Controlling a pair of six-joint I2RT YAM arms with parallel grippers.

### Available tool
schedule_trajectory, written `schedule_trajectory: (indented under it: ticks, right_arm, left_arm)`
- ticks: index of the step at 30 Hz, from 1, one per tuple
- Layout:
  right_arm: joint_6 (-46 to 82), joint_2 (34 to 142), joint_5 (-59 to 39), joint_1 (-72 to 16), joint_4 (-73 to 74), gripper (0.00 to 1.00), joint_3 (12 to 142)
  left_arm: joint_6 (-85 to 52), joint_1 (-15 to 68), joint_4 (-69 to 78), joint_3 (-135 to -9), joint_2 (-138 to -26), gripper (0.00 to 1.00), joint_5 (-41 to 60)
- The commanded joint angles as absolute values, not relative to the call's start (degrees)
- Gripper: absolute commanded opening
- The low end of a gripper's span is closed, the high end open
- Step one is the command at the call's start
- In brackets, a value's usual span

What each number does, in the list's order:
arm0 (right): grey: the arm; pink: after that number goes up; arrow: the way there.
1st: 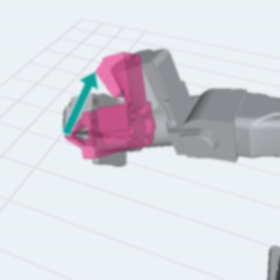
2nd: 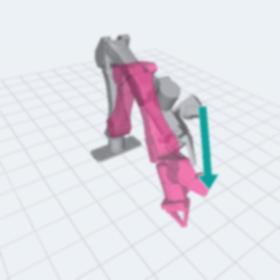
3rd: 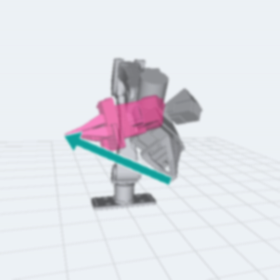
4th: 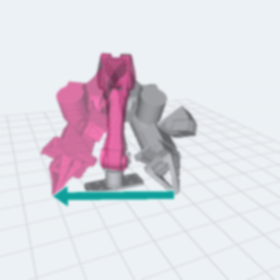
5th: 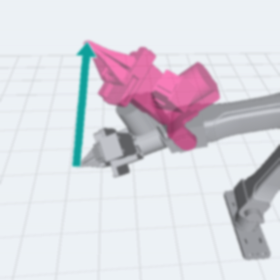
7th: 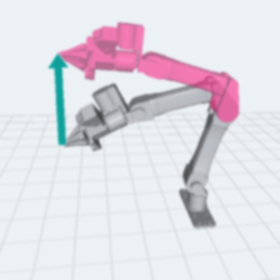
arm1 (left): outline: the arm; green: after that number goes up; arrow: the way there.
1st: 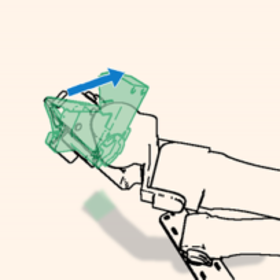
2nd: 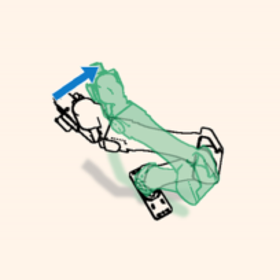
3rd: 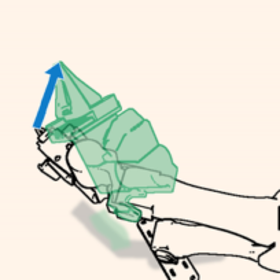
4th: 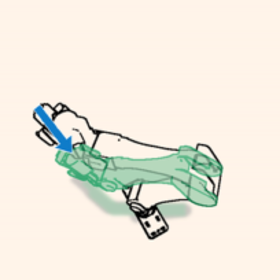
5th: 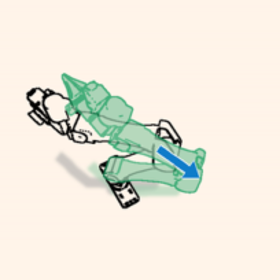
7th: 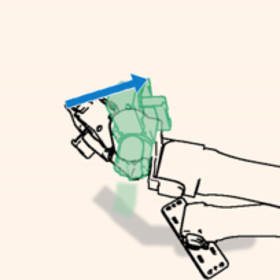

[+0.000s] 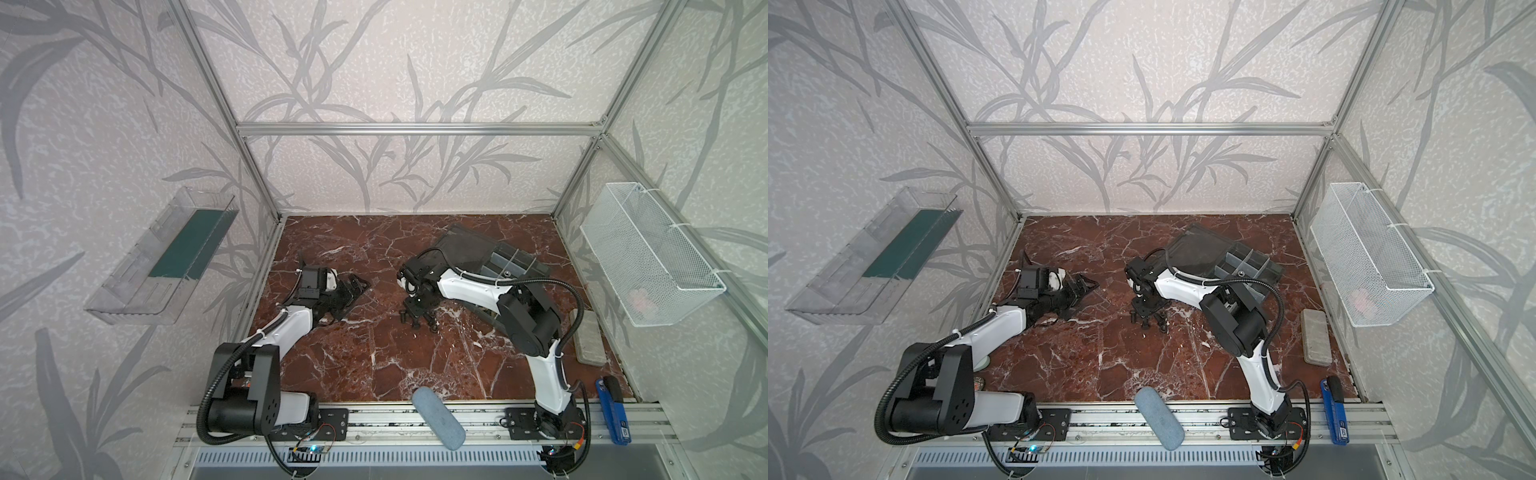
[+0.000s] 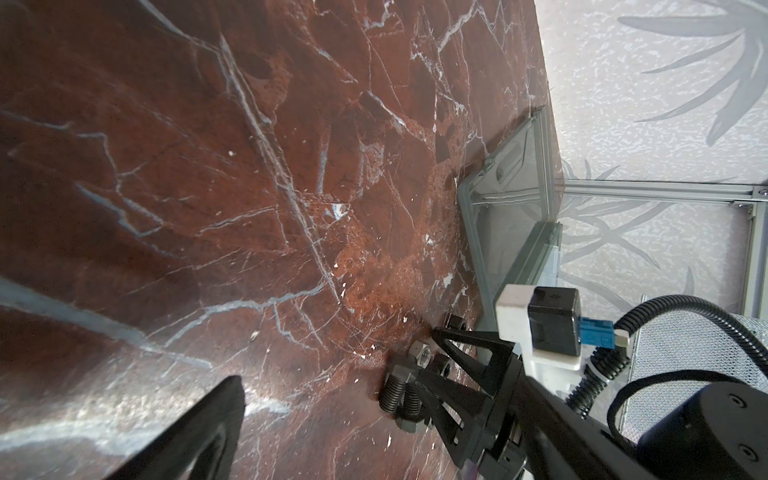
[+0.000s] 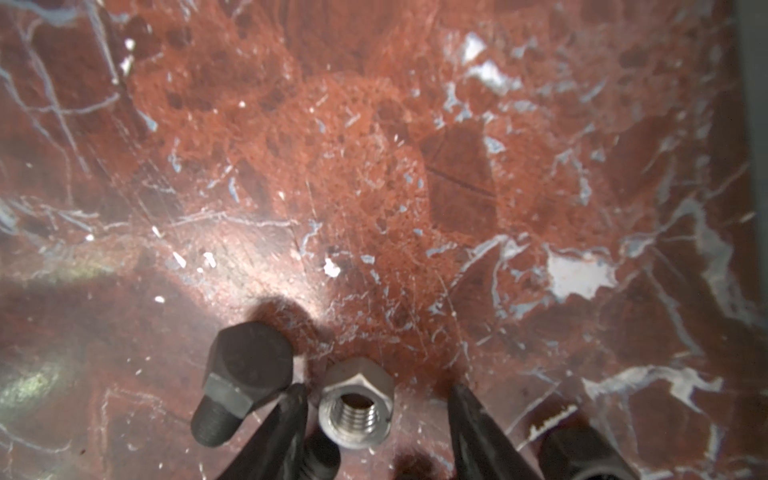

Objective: Sort the screws and nuts into containers
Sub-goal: 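Move the right gripper back over the pile toward another silver hex nut, then lower the right gripper and close it on the silver hex nut, then lift the silver hex nut and carry it over the organizer box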

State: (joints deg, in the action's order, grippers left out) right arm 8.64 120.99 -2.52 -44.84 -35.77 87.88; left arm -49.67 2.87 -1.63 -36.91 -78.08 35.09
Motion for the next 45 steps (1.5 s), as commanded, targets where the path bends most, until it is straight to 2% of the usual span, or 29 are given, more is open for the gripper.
schedule_trajectory:
  ticks: [1,4,14,20,28,30,35,45]
  right_arm:
    - [9.5,123.1,-1.8,-44.9,-36.7,0.53,89.8]
    - [9.6,123.7,-2.0,-45.0,-37.0,0.44,90.0]
    - [9.0,122.4,-1.9,-45.1,-38.8,0.27,89.0]
    - [9.1,121.3,-1.0,-45.1,-38.1,0.12,88.4]
    - [7.8,113.4,2.4,-44.1,-33.1,0.0,86.1]
    - [7.5,111.1,3.9,-43.0,-33.6,0.0,86.5]
    - [5.6,107.2,7.2,-36.6,-37.4,0.0,89.6]
    - [8.3,103.8,9.5,-14.3,-37.1,0.0,86.9]
  left_arm:
    - [-49.4,2.5,-1.2,-36.1,-77.3,0.99,35.6]
    - [-49.4,2.5,-1.2,-36.1,-77.3,0.99,35.6]
    - [-49.5,2.4,-1.1,-36.1,-77.5,0.99,35.6]
    - [-49.4,2.4,-1.1,-36.0,-77.4,0.99,35.5]
    - [-49.5,2.4,-1.3,-36.1,-77.2,0.99,35.6]
    - [-49.5,2.4,-1.3,-36.2,-77.2,1.0,35.6]
    - [-49.6,2.4,-1.3,-36.5,-77.4,0.99,35.8]
    - [-49.8,2.4,-0.7,-36.7,-77.9,0.99,36.1]
